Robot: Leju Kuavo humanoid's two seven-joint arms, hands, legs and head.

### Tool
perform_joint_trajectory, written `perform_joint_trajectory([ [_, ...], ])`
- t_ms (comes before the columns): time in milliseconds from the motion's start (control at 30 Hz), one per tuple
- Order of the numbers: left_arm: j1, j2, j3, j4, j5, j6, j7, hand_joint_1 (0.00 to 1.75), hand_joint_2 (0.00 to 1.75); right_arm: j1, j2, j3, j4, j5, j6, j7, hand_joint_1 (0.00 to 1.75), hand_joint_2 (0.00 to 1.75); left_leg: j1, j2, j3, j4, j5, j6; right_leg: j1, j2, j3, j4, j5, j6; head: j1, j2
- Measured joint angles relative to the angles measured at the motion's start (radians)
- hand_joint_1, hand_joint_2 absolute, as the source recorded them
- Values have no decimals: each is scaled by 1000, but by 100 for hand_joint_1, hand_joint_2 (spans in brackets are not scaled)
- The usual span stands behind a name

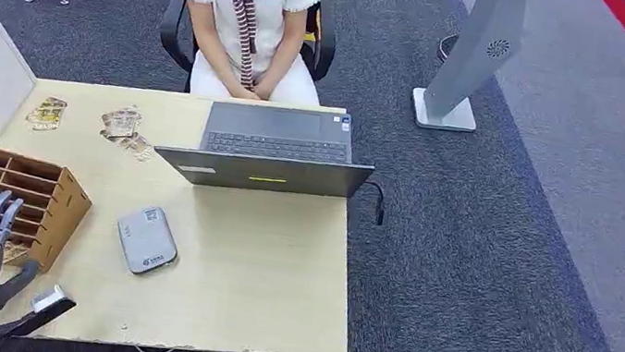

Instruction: Pass the card to the sensor for recognition and then transmit it.

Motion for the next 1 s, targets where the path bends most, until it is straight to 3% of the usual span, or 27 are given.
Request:
perform_joint_trajectory([
  [1000, 22, -3, 50, 2, 39, 0, -45, 0, 175, 0, -1, 1, 0, 0, -2, -2, 0, 0, 0, 0, 0, 0, 0, 0, 0, 0, 0, 0, 0, 0, 0, 0],
])
